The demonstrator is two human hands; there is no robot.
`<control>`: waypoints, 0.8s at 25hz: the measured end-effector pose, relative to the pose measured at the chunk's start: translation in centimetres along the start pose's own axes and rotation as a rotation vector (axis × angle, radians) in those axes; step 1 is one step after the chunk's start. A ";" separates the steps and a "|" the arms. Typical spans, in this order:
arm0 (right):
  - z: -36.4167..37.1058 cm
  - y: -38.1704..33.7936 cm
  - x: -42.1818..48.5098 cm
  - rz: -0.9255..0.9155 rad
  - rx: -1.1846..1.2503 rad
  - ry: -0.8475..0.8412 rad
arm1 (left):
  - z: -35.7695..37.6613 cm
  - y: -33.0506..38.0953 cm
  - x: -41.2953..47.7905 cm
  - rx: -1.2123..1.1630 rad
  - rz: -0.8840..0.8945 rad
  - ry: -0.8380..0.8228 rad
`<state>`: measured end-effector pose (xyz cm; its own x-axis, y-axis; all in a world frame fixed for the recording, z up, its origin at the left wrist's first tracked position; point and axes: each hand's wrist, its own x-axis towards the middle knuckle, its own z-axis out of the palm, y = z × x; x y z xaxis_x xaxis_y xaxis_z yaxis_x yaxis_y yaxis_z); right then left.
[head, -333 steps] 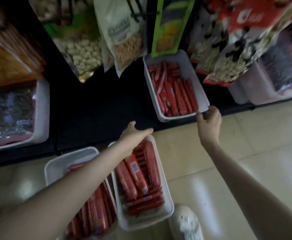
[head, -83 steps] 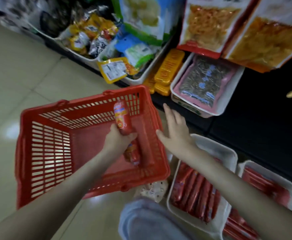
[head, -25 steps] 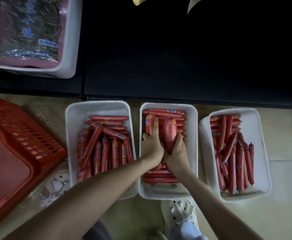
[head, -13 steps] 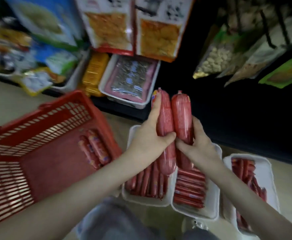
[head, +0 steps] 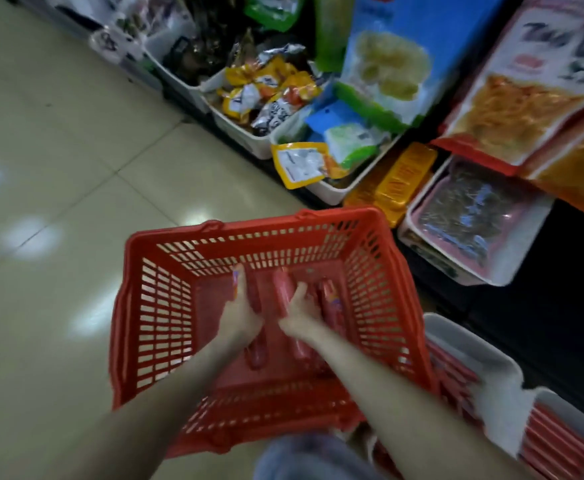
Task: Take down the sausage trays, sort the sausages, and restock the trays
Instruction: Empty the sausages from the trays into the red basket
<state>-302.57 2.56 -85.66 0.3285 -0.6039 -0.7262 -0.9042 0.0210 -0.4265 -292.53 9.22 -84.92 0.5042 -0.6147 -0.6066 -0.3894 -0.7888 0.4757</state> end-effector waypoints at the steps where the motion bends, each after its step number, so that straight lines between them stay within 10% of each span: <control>1: 1.6 0.9 1.4 0.007 -0.105 -0.020 | 1.6 -1.3 1.2 0.005 -0.032 -0.041; 9: 3.0 6.3 6.4 -0.045 -0.742 -0.231 | 9.6 -3.2 3.8 -0.020 0.020 -0.332; 20: -10.6 10.1 -4.7 -0.319 -0.297 0.244 | 9.4 8.8 -2.8 0.108 0.115 -0.198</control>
<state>-316.15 -2.82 -80.82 0.5603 -0.7128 -0.4219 -0.8192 -0.4016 -0.4094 -304.58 3.93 -85.04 0.2949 -0.6804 -0.6709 -0.5209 -0.7031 0.4841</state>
